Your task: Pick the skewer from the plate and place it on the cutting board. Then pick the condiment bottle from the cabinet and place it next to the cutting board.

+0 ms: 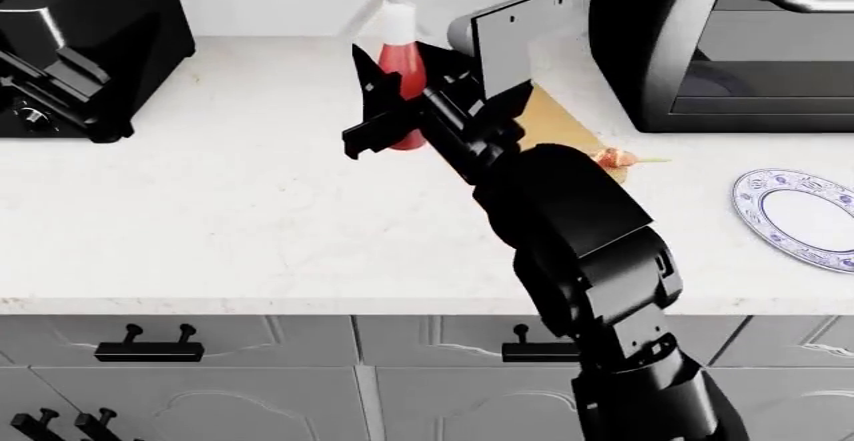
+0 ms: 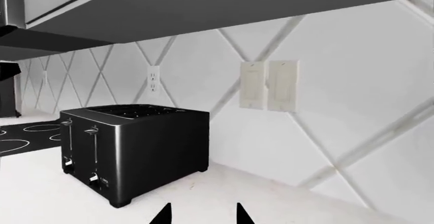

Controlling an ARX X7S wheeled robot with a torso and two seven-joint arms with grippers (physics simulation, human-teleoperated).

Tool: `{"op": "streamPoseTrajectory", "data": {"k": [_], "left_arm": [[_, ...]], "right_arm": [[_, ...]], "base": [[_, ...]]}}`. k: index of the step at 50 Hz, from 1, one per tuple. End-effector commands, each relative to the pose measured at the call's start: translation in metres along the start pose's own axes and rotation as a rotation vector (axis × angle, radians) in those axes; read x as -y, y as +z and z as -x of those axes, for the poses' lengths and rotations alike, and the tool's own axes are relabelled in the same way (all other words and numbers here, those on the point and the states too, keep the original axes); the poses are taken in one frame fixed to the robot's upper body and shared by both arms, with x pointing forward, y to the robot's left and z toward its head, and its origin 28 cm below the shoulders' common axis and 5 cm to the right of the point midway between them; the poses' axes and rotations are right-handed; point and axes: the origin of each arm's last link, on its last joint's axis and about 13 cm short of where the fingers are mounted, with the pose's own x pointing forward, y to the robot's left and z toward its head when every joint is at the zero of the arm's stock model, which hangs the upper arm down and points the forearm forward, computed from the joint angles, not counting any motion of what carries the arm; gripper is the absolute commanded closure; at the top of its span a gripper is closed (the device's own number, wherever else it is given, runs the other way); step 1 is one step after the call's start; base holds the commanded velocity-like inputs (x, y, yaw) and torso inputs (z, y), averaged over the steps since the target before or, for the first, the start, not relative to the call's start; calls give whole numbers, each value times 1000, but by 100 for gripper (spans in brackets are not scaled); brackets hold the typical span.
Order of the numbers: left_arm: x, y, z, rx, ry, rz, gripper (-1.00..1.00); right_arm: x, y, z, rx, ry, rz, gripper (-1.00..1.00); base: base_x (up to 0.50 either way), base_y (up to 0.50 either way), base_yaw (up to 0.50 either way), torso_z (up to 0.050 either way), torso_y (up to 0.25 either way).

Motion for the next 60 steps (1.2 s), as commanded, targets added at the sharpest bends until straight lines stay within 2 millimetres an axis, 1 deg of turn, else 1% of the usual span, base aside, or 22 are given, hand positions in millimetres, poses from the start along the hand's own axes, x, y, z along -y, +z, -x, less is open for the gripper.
{"op": "streamPoseTrajectory", "data": {"k": [1, 11, 24, 41, 60], "left_arm": [[-1, -2, 1, 0, 5, 2, -100], [-1, 1, 2, 1, 4, 0, -100], [0, -2, 1, -1, 0, 1, -100], [0, 1, 2, 5, -4, -1, -100], [0, 2, 1, 8, -11, -3, -100]], "right_arm": [[3, -8, -7, -22, -31, 31, 100], [7, -14, -9, -72, -112, 46, 100], [10, -29, -12, -101, -149, 35, 100], [10, -45, -10, -131, -172, 40, 100], [15, -48, -10, -131, -225, 80, 100]], "base": [[0, 0, 0, 0, 0], [0, 0, 0, 0, 0], [0, 0, 0, 0, 0], [0, 0, 0, 0, 0], [0, 0, 0, 0, 1]]}}
